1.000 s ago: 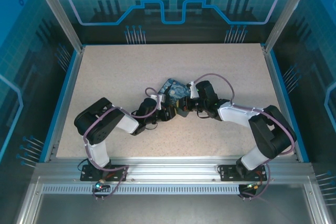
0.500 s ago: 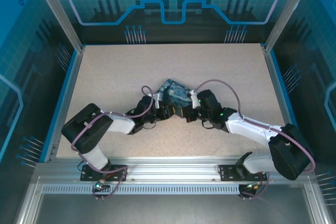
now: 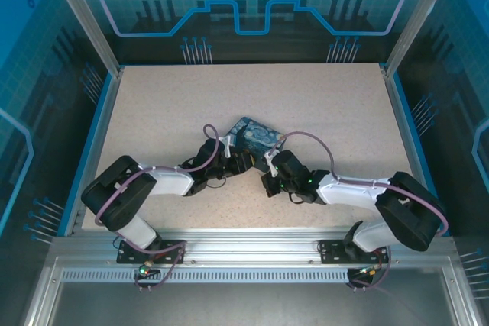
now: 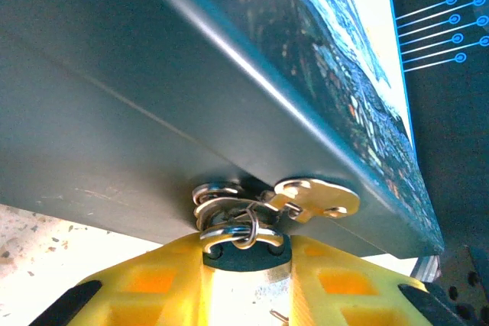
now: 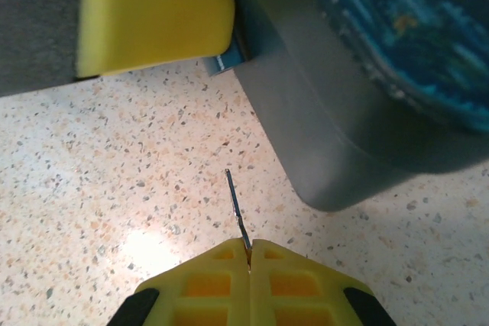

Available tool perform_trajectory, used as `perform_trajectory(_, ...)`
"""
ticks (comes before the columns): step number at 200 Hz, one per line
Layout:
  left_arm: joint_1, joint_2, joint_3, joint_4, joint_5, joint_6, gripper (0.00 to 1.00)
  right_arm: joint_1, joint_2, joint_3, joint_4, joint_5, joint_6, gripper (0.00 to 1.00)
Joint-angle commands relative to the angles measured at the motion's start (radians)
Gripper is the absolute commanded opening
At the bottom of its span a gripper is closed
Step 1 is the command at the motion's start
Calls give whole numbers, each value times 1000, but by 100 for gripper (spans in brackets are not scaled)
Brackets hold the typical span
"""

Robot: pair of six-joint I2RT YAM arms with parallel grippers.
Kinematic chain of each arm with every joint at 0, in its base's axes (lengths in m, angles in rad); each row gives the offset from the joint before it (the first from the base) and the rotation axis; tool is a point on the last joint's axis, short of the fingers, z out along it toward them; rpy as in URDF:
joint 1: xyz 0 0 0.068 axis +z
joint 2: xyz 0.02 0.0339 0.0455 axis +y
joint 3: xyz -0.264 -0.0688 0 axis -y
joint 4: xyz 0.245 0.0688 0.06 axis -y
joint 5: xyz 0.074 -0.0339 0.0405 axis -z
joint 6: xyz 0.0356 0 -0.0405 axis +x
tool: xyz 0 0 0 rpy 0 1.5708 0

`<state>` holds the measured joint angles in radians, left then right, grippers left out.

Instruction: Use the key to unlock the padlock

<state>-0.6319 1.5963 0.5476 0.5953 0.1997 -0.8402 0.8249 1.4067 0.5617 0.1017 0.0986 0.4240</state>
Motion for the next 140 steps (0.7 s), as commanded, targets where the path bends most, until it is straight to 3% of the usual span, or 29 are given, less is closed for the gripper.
perform_trajectory(1, -9, -39, 34, 7, 14, -10, 28, 13, 14, -11, 86, 43, -19, 0)
perform_trajectory(97, -18, -48, 45, -11, 13, -5, 28, -76, 17, -32, 110, 26, -35, 0)
perform_trajectory(140, -21, -48, 52, -14, 15, -7, 27, -56, -7, -65, 154, -7, -63, 0)
